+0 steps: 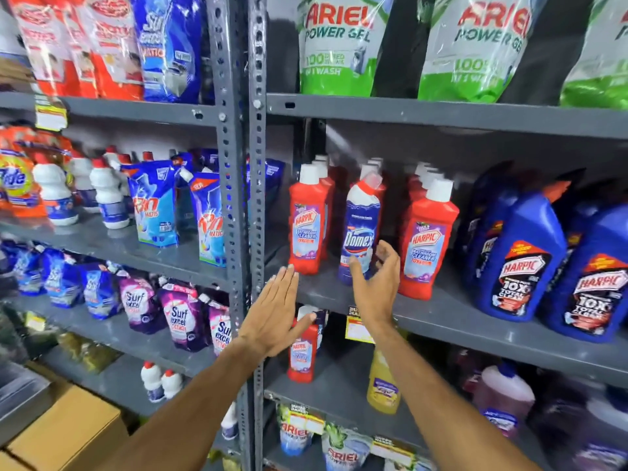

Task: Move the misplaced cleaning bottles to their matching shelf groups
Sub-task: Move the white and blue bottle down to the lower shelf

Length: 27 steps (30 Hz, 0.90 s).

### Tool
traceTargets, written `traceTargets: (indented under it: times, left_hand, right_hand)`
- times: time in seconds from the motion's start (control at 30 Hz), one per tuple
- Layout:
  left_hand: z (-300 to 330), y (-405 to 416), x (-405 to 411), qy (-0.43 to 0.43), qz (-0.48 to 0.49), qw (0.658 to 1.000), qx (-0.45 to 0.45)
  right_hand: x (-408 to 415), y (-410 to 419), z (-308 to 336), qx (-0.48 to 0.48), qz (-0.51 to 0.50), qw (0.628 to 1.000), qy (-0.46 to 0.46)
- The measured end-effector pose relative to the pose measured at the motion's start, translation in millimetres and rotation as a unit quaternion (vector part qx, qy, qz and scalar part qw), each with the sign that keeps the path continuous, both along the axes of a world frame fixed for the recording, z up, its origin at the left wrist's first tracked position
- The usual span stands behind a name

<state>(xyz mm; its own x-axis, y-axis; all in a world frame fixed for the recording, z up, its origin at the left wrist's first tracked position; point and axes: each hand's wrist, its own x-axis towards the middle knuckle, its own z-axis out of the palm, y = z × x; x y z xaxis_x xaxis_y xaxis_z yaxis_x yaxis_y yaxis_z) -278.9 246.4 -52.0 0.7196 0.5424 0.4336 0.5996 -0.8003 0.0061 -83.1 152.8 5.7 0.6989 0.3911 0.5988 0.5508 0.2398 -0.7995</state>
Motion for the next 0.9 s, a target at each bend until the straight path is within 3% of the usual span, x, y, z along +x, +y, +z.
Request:
traceTargets:
  times: [0.4, 0.9]
  left_hand:
    - [-4, 12, 26, 0.004, 0.021, 1.000, -0.002]
    - [-1, 6, 13, 0.031, 0.023, 0.999, 0.007]
  right_hand:
    - [39, 35, 4, -0.124, 0.052, 0.990, 0.045]
    - [7, 15, 7, -0.127, 0.084, 0.986, 0.070]
